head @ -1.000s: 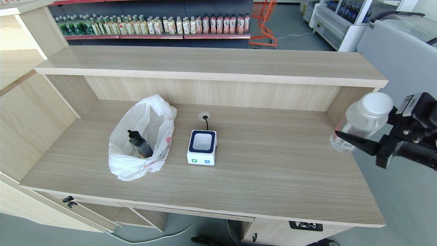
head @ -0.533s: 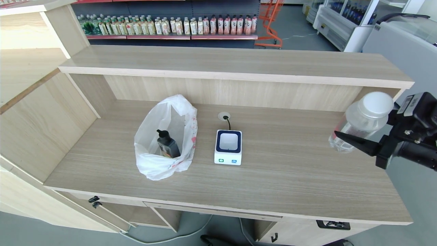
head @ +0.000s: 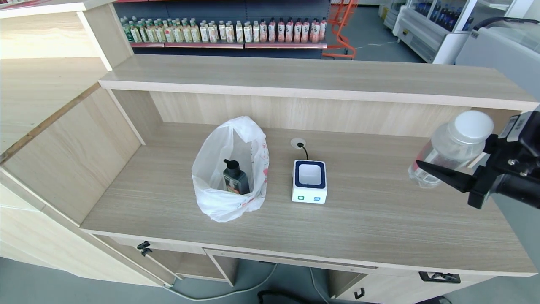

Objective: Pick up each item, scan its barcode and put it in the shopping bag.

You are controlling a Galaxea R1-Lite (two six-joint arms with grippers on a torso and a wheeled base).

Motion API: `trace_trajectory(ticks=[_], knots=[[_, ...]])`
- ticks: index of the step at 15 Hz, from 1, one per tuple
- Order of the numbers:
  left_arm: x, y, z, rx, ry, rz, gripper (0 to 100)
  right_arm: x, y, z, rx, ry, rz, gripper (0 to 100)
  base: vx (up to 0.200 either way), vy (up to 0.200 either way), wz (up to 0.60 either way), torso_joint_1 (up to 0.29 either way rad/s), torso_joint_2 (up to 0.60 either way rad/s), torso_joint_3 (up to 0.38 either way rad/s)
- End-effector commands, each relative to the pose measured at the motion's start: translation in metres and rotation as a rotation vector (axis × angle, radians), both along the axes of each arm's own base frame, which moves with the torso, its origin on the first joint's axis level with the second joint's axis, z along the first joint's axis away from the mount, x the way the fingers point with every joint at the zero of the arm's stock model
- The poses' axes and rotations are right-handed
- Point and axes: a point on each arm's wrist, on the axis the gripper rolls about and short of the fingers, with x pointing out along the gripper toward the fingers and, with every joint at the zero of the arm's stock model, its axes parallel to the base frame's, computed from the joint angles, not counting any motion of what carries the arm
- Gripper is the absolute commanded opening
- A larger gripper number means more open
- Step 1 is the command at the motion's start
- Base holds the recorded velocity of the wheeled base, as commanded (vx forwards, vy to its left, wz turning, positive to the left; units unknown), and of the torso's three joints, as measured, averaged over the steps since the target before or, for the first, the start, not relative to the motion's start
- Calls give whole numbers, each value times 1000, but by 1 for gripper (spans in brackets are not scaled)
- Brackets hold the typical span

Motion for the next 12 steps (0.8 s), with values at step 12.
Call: trace_trajectory(ticks=[12], knots=[[0, 0, 0, -2, 2, 0, 100, 17, 14, -23, -3, 106, 134, 0, 100, 0, 0, 0, 0, 3]])
